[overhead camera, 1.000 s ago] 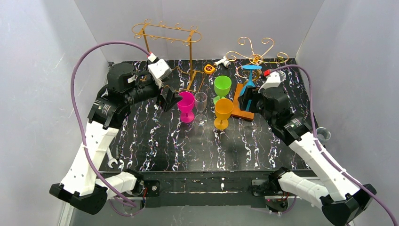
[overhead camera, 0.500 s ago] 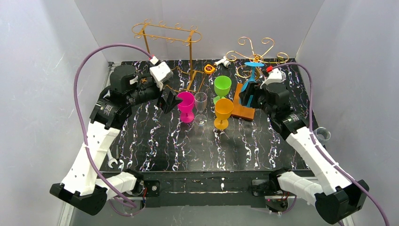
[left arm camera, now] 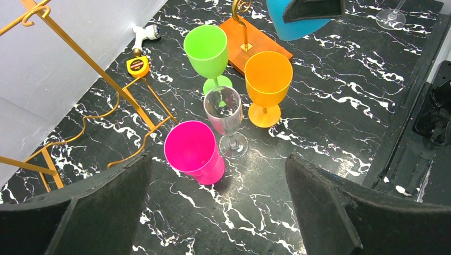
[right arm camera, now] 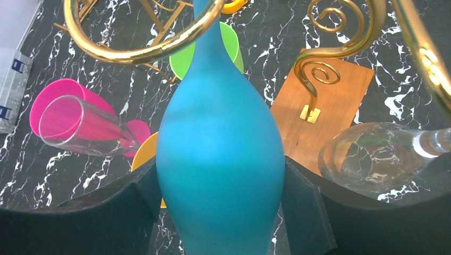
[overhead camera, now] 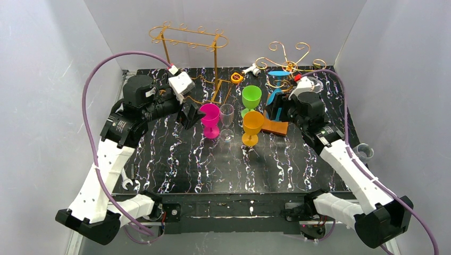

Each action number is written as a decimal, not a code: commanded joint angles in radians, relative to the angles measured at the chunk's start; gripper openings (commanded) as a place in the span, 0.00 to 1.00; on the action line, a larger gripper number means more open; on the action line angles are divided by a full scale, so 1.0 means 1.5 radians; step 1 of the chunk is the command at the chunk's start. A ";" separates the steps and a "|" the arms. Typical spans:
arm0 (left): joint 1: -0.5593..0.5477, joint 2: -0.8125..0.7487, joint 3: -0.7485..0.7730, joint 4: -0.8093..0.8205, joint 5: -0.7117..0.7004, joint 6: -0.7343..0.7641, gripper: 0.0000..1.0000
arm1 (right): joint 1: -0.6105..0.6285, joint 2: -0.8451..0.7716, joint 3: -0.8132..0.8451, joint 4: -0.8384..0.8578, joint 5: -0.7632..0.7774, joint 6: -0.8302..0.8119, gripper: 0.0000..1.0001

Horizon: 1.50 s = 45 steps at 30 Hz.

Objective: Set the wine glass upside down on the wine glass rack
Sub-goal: Turn the wine glass upside down at the wine rack.

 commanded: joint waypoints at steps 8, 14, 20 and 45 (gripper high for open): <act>-0.004 -0.024 -0.017 0.002 0.007 0.000 0.95 | -0.002 -0.004 -0.007 0.070 -0.024 -0.069 0.40; -0.003 -0.023 -0.024 0.006 0.007 0.001 0.95 | -0.002 -0.029 -0.027 0.076 -0.040 -0.114 0.39; -0.003 -0.020 -0.018 0.009 0.013 -0.006 0.94 | -0.002 -0.033 -0.038 0.079 -0.072 -0.135 0.38; -0.003 -0.006 0.004 -0.006 0.002 -0.005 0.95 | -0.001 -0.144 -0.163 0.147 -0.024 -0.107 0.35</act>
